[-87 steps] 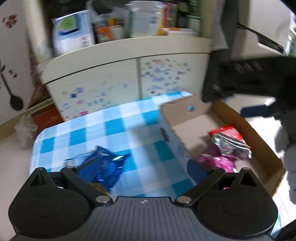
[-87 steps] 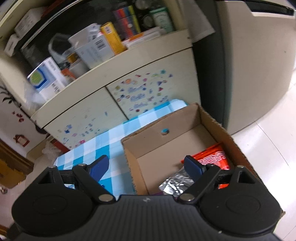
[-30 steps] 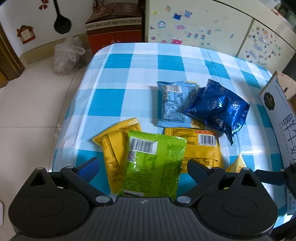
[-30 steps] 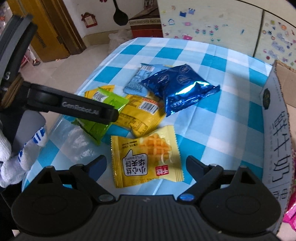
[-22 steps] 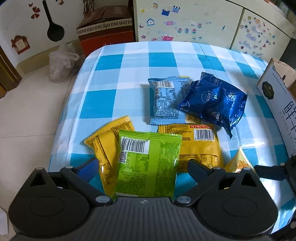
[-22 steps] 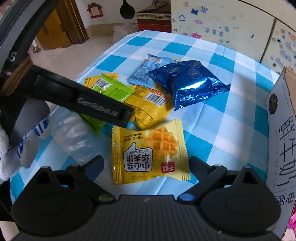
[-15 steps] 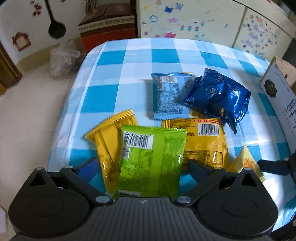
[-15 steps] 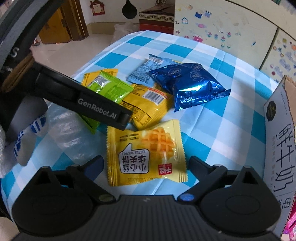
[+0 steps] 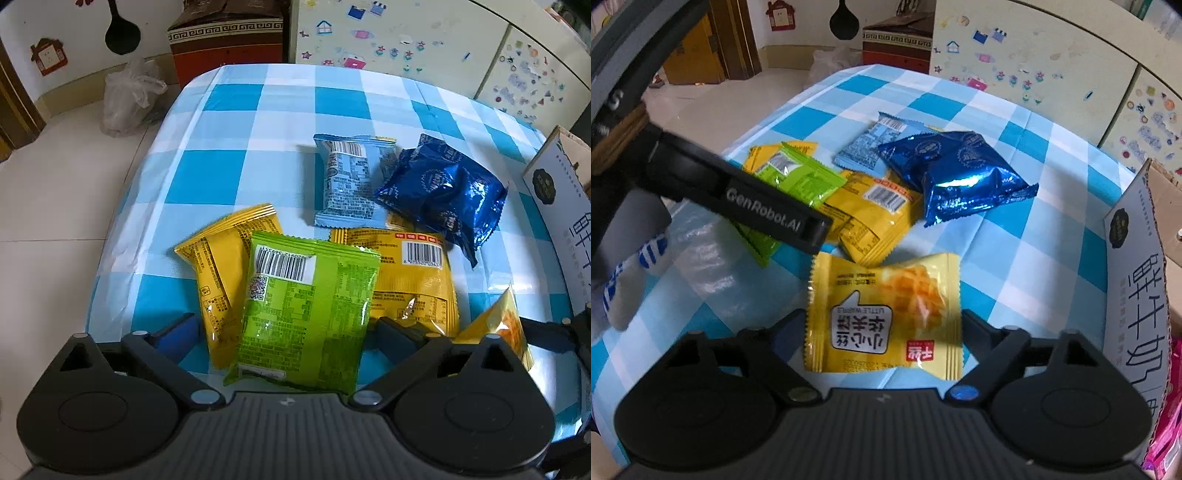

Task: Organize snacks
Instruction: 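Grasp the green bag with the left tool while the right grasps the yellow waffle pack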

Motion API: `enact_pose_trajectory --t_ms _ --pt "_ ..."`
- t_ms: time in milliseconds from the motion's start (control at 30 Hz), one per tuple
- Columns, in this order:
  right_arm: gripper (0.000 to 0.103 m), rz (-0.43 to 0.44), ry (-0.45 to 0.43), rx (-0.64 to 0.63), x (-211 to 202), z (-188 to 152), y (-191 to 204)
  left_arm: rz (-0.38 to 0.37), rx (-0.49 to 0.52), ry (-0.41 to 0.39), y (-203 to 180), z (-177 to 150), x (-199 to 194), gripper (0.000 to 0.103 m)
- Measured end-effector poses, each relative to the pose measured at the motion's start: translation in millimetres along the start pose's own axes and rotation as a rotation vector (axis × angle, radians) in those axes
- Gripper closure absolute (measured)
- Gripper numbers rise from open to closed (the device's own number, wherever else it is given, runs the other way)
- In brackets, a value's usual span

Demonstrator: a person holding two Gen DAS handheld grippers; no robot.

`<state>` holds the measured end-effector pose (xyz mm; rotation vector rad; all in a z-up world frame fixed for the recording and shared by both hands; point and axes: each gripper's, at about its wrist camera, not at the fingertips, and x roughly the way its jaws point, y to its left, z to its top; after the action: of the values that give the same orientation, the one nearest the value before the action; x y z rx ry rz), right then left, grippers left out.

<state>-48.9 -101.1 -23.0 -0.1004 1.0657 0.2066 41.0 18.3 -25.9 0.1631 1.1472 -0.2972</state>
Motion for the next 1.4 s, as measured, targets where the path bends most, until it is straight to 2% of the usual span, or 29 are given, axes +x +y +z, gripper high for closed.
enact_pose_trajectory --t_ms 100,233,367,733,1400 --pt "0.025 0.011 -0.004 0.009 -2 1 -1 -0.012 0.013 -0.007 -3 -1 -5 0.013" --pt "0.036 0.034 -0.01 0.025 -5 4 -3 -0.019 0.006 -0.016 0 0 -10 0.034" --pt "0.041 0.055 -0.014 0.057 -7 6 -8 -0.032 -0.043 -0.014 7 3 -12 0.04" --pt "0.043 0.115 -0.048 0.123 -21 15 -17 -0.057 -0.081 -0.052 11 11 -29 0.04" --pt "0.043 0.094 -0.116 0.174 -40 27 -32 -0.051 -0.08 -0.097 6 14 -42 0.04"
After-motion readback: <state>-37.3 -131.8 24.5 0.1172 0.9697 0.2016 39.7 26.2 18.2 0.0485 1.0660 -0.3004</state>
